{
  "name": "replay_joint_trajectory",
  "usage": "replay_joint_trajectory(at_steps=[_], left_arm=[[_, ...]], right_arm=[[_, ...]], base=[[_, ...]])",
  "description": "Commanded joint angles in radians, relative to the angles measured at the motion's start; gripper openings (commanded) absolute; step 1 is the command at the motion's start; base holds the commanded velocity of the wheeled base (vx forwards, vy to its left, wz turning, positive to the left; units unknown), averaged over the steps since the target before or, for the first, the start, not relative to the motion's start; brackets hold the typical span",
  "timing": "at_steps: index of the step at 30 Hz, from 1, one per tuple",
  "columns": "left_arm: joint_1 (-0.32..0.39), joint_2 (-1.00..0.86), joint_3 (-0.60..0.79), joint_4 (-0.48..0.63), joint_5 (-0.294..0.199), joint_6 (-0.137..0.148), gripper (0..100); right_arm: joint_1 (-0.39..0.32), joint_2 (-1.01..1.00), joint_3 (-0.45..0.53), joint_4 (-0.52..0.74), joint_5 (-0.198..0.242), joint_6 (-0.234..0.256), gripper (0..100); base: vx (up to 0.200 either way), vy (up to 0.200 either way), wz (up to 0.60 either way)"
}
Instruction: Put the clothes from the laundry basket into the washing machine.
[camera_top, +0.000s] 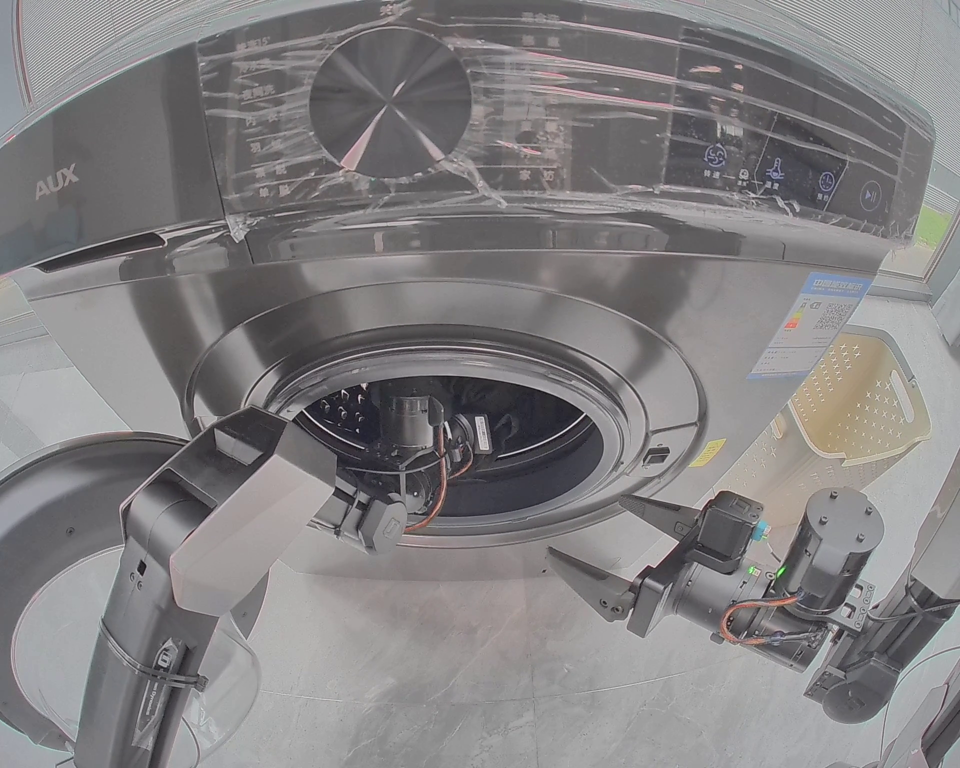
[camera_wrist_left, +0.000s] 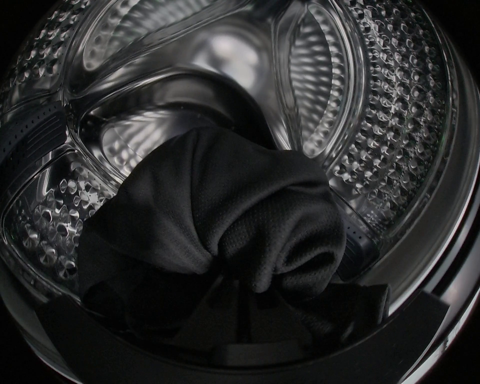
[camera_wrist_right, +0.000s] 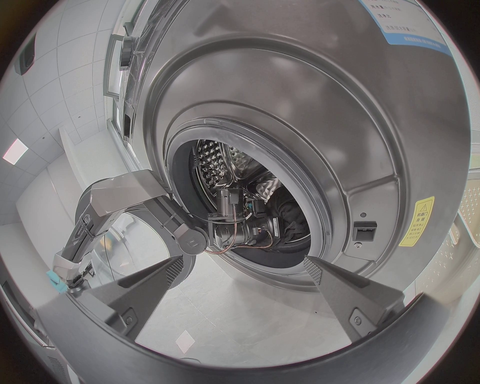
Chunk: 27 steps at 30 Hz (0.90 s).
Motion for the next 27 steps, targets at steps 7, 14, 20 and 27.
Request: replay_joint_trajectory(at_steps=[7,14,20,27], left_arm=[[0.033,0.069,-0.303,-0.020,0.066,-0.027,0],[0.039,0.101,-0.397,-0.035,0.107,-0.036,0],[0.033,0.109,-0.397,-0.041,0.107,-0.040,0],[0.007,0.032,-0.213,-0.043,0.107,-0.040,100]], right_arm=[[0.000,0.010,-0.001,-0.001,0.001,0.000,100],[0.000,0.011,-0.003,-0.001,0.001,0.002,100],[0.000,0.011,-0.003,-0.001,0.001,0.005,100],[0.000,0.011,-0.003,-0.001,0.001,0.005,100]], base=[[0.000,0.000,0.00],[0.000,0.000,0.00],[0.000,0.000,0.00],[0.000,0.000,0.00]])
